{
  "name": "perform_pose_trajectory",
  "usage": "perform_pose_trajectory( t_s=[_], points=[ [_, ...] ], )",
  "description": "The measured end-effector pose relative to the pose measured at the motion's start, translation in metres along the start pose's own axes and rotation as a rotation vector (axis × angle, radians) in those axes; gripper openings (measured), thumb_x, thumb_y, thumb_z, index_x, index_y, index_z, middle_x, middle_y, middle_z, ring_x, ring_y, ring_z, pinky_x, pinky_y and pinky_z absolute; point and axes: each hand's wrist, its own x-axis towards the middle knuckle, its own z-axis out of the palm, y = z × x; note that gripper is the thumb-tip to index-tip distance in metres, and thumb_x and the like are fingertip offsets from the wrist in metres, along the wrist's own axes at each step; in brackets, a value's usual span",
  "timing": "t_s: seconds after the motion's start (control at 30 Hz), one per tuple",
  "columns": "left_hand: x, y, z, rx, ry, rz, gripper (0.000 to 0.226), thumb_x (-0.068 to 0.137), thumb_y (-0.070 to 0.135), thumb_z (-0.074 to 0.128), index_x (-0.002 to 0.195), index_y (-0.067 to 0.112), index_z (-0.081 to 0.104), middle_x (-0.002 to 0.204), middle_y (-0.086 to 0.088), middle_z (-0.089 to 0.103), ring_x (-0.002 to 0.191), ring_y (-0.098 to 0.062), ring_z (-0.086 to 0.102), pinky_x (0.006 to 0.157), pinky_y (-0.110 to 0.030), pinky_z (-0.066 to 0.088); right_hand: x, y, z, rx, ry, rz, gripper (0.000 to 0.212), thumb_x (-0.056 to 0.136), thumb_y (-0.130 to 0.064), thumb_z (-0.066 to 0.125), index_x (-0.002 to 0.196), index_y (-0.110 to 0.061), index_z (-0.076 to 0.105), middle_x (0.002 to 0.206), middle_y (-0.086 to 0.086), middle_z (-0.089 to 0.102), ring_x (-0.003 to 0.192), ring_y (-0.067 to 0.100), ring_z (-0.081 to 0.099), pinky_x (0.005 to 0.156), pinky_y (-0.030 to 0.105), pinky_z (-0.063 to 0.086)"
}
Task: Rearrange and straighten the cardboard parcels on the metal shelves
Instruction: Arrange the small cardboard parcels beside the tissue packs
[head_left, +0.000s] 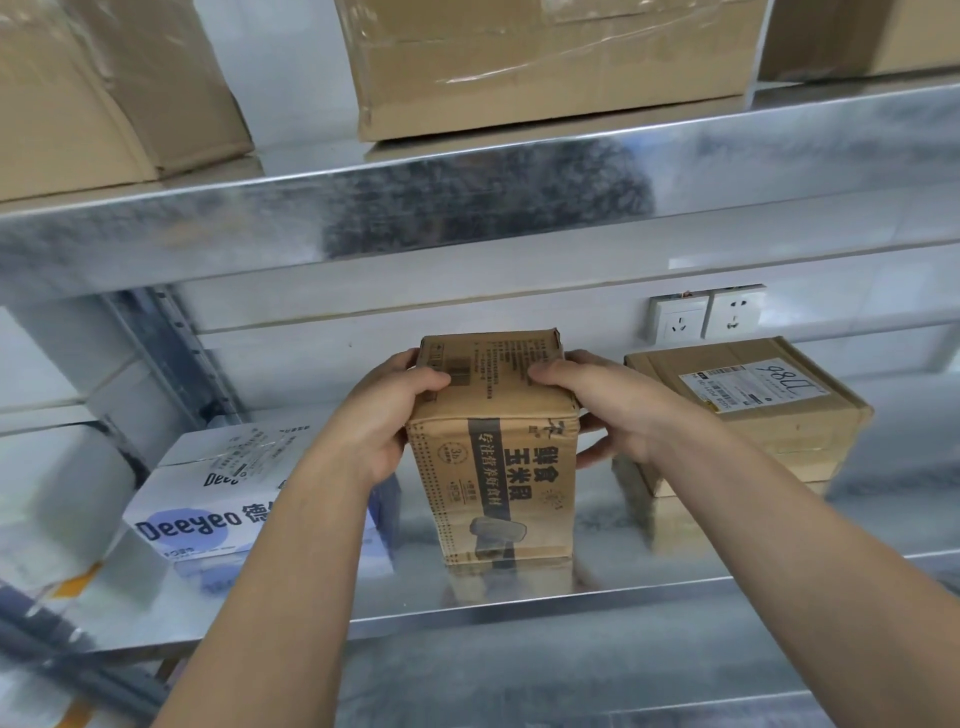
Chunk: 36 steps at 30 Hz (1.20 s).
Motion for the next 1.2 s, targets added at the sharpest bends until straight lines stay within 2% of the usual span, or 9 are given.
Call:
perform_pose_trajectory(
  t_s=[0.1, 0.27, 0.5, 0.83, 1.07, 1.2],
  points=[
    [0.0, -0.003, 0.002, -0.006, 0.015, 0.002, 0.032, 0.097, 0.004, 0.054, 0.125, 0.016, 0.065, 0.104, -0.009, 0.077, 0.088, -0.023, 0.07, 0.075, -0.034, 0.054, 0.001, 0.0, 0.004, -0.024, 0.032, -0.034, 0.03, 0.097, -0.047, 0.06, 0.119, -0.026, 0.058, 0.099, 0.005, 0.076, 0.103, 0.027, 0.07, 0.089, 0.056, 0.058],
    [0.005, -0.006, 0.003, -0.021, 0.042, 0.004, 0.04, 0.096, 0.004, 0.056, 0.132, 0.019, 0.063, 0.107, -0.007, 0.077, 0.092, -0.023, 0.073, 0.071, -0.033, 0.054, -0.001, -0.002, 0.005, -0.075, 0.03, -0.055, 0.029, 0.099, -0.043, 0.059, 0.121, -0.025, 0.057, 0.103, 0.008, 0.076, 0.102, 0.027, 0.071, 0.087, 0.055, 0.06],
    [0.005, -0.009, 0.006, -0.017, 0.064, 0.017, 0.034, 0.095, 0.0, 0.056, 0.117, 0.023, 0.068, 0.102, -0.005, 0.078, 0.097, -0.026, 0.073, 0.088, -0.042, 0.058, 0.001, -0.003, 0.005, -0.09, 0.029, -0.077, 0.022, 0.101, -0.038, 0.058, 0.119, -0.026, 0.057, 0.099, 0.004, 0.077, 0.098, 0.023, 0.072, 0.088, 0.055, 0.06],
    [0.007, -0.01, 0.008, -0.01, 0.086, 0.01, 0.032, 0.096, 0.003, 0.057, 0.12, 0.022, 0.067, 0.099, -0.005, 0.079, 0.093, -0.024, 0.073, 0.087, -0.041, 0.057, 0.002, -0.002, 0.005, -0.062, 0.042, -0.052, 0.023, 0.099, -0.041, 0.06, 0.116, -0.025, 0.059, 0.1, 0.006, 0.077, 0.099, 0.026, 0.072, 0.087, 0.055, 0.06],
    [0.004, -0.009, 0.006, -0.017, 0.064, -0.02, 0.024, 0.098, 0.01, 0.056, 0.115, 0.022, 0.068, 0.096, -0.005, 0.079, 0.088, -0.022, 0.073, 0.077, -0.036, 0.055, 0.0, 0.004, 0.002, 0.043, 0.04, -0.02, 0.022, 0.097, -0.046, 0.063, 0.108, -0.027, 0.064, 0.074, -0.006, 0.072, 0.089, 0.023, 0.068, 0.091, 0.055, 0.059],
    [0.002, -0.005, 0.004, -0.02, 0.04, -0.034, 0.022, 0.099, 0.011, 0.055, 0.115, 0.02, 0.067, 0.093, -0.004, 0.078, 0.087, -0.022, 0.071, 0.082, -0.037, 0.054, -0.001, 0.002, 0.001, 0.074, 0.007, 0.001, 0.025, 0.097, -0.048, 0.062, 0.109, -0.026, 0.065, 0.084, -0.001, 0.073, 0.098, 0.026, 0.067, 0.093, 0.056, 0.057]
  ],
)
